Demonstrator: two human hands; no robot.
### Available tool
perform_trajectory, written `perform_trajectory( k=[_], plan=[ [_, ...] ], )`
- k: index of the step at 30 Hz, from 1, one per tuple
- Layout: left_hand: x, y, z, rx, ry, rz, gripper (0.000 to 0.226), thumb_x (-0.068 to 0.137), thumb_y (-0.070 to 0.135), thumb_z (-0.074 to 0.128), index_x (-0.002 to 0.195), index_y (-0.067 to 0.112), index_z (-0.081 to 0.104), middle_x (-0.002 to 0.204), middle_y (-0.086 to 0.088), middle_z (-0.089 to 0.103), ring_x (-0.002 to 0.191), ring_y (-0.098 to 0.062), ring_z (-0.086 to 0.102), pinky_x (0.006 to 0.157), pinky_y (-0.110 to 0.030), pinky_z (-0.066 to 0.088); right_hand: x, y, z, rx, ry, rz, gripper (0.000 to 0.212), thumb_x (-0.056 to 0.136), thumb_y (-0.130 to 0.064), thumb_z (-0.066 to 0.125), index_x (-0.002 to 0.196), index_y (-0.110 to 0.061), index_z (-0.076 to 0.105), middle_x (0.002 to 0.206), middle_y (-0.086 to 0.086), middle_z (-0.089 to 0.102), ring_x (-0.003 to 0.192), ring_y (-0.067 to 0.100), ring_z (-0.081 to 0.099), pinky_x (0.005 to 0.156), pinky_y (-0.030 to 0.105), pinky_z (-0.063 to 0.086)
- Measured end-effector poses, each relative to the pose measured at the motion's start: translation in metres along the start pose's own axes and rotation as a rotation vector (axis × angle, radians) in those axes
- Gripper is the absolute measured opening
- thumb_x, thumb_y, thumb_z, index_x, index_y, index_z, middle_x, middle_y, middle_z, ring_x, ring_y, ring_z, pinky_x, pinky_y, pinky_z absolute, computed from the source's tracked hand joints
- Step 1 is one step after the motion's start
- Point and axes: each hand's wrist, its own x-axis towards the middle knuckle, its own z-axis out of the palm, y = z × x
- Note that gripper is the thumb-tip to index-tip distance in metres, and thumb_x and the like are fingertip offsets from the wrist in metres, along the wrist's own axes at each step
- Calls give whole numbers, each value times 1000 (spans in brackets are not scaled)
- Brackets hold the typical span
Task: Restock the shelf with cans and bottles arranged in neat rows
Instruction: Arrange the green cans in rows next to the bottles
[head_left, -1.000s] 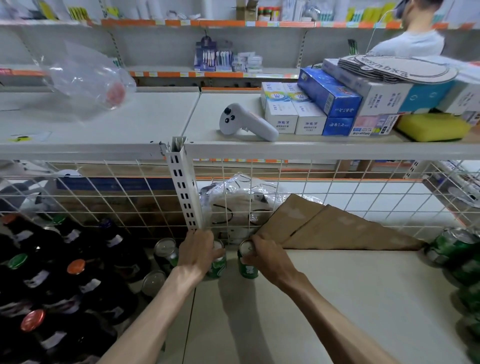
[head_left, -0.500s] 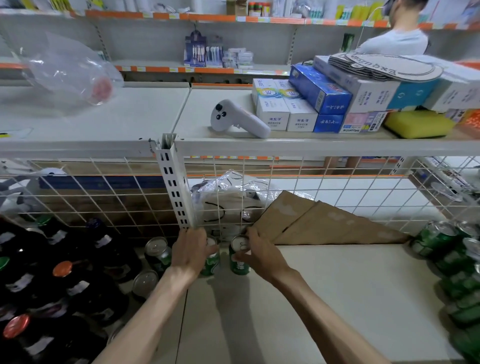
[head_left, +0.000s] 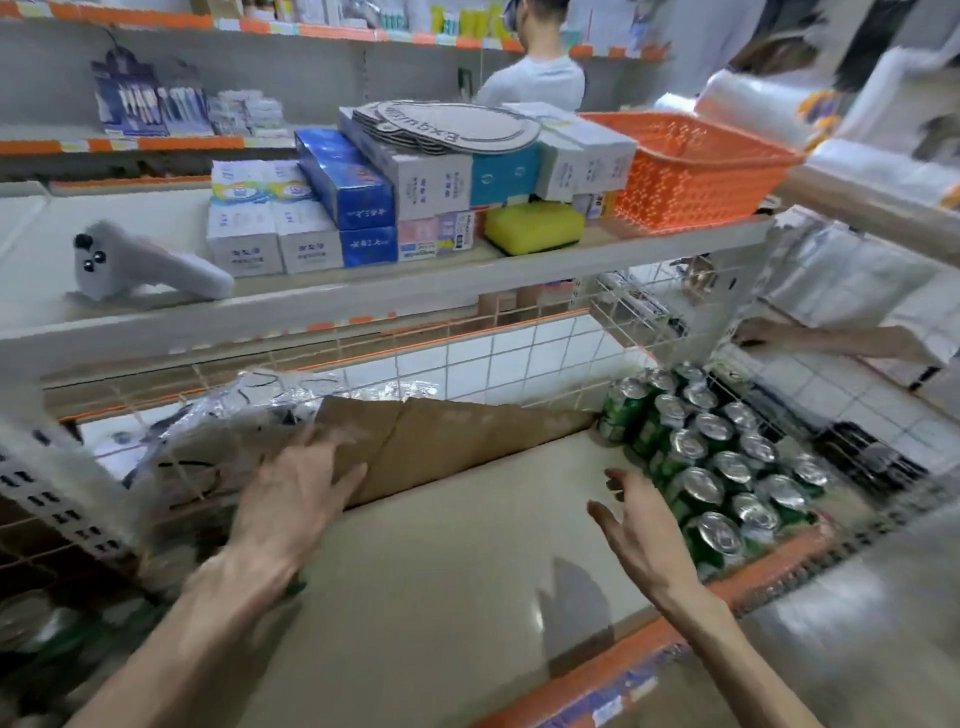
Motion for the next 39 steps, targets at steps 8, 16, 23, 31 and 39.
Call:
perform_trajectory(
  k=[8, 16, 23, 31, 39],
  plan=[
    [72, 217, 114, -203, -362, 315, 37, 94, 26, 62, 129, 16, 56, 135, -6, 53, 121, -22, 52, 87, -25, 38, 31, 88, -72, -264, 25, 91, 59, 85, -50, 32, 112, -4, 57, 106, 16, 59, 102, 37, 53, 88, 44, 42],
    [68, 313, 179, -281, -557, 458, 49, 88, 29, 71, 133, 27, 51, 131, 4, 58, 110, -15, 58, 93, -34, 50, 91, 126, -106, -199, -25, 92, 36, 92, -26, 55, 125, -11, 55, 122, 14, 62, 118, 36, 54, 100, 46, 43],
    [79, 334, 217, -231, -553, 515, 53, 82, 29, 69, 131, 33, 49, 136, 5, 50, 120, -20, 53, 96, -45, 52, 117, 137, -108, -318, -254, 151, 20, 84, -7, 50, 102, -8, 59, 93, 11, 63, 88, 30, 63, 74, 45, 57],
    [118, 344, 212, -73, -617, 595, 99, 76, -20, 56, 154, 28, 21, 160, 4, 10, 141, -27, 27, 102, -42, 50, 27, 118, -98, -386, -447, 135, 55, 91, -42, 62, 134, -13, 42, 131, 9, 49, 122, 29, 51, 94, 45, 53],
    [131, 351, 234, -53, -437, 679, 64, 87, -5, 62, 143, 21, 45, 143, 3, 45, 127, -20, 48, 94, -40, 52, 8, 105, -77, -461, -331, 220, 41, 97, -23, 54, 133, -6, 43, 136, 13, 41, 123, 30, 48, 86, 40, 53]
  ],
)
